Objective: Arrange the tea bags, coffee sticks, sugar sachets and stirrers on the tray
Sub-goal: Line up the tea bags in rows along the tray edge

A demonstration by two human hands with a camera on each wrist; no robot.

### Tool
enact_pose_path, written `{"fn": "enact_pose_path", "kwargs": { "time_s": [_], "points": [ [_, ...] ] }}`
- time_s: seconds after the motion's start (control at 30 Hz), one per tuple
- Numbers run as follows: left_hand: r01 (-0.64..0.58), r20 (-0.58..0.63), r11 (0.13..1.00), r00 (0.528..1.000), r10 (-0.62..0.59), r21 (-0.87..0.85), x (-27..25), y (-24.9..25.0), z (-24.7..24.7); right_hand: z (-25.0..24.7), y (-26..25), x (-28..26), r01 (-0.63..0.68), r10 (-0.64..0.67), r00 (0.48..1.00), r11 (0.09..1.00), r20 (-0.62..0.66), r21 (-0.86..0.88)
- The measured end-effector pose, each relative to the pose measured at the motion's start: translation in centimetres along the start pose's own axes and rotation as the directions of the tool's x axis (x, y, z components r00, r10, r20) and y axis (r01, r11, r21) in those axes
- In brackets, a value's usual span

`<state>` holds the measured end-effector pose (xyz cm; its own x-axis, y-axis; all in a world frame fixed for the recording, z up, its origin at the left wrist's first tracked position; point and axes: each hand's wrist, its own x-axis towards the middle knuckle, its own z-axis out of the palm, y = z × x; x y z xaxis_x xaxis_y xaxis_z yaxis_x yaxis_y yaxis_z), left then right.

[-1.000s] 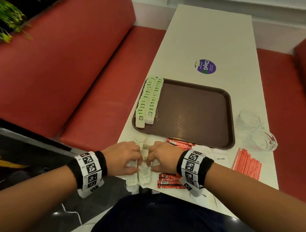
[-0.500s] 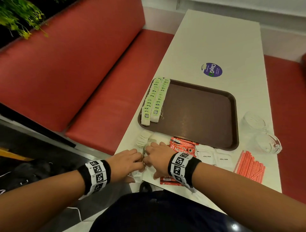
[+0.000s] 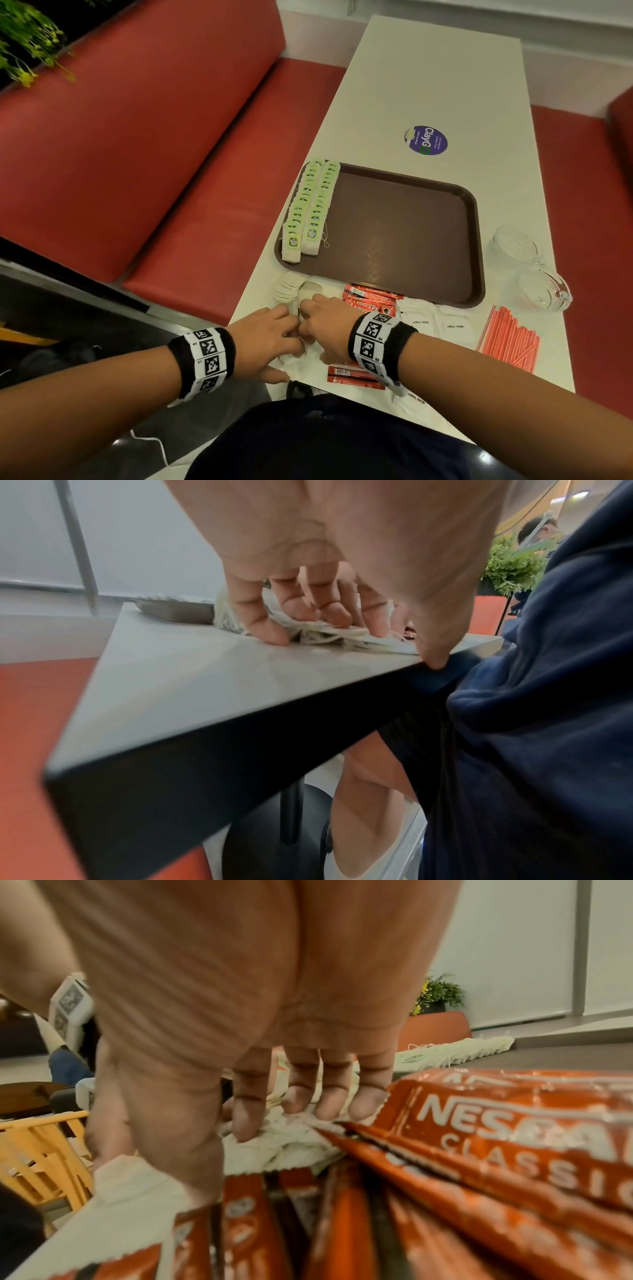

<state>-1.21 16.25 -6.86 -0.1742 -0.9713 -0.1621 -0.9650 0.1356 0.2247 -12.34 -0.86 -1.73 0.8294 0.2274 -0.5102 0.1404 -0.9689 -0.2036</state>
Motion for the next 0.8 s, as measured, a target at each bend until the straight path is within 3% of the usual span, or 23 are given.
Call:
{"fn": "enact_pose_path", "kwargs": {
  "time_s": [0.3, 0.6, 0.8],
  "points": [
    [-0.05, -0.091, 0.997, 0.994, 0.054, 0.055, 0.8, -0.4, 1.0, 0.6, 0.2, 0.4, 0.034, -0.034, 0.999, 0.998, 0.012, -0.058],
    [0.017, 0.087, 1.0, 0.996, -0.015, -0.013, 0.6, -0.2, -0.4, 0.4, 0.7, 0.6, 0.071, -0.07, 0.997, 0.997, 0.014, -0.038],
    [0.049, 0.074, 0.997, 0.996, -0.053, 0.055, 0.3, 0.8, 0.2, 0.6, 0.3, 0.0, 0.043, -0.043, 0.999, 0.997, 0.008, -0.063]
  ]
}}
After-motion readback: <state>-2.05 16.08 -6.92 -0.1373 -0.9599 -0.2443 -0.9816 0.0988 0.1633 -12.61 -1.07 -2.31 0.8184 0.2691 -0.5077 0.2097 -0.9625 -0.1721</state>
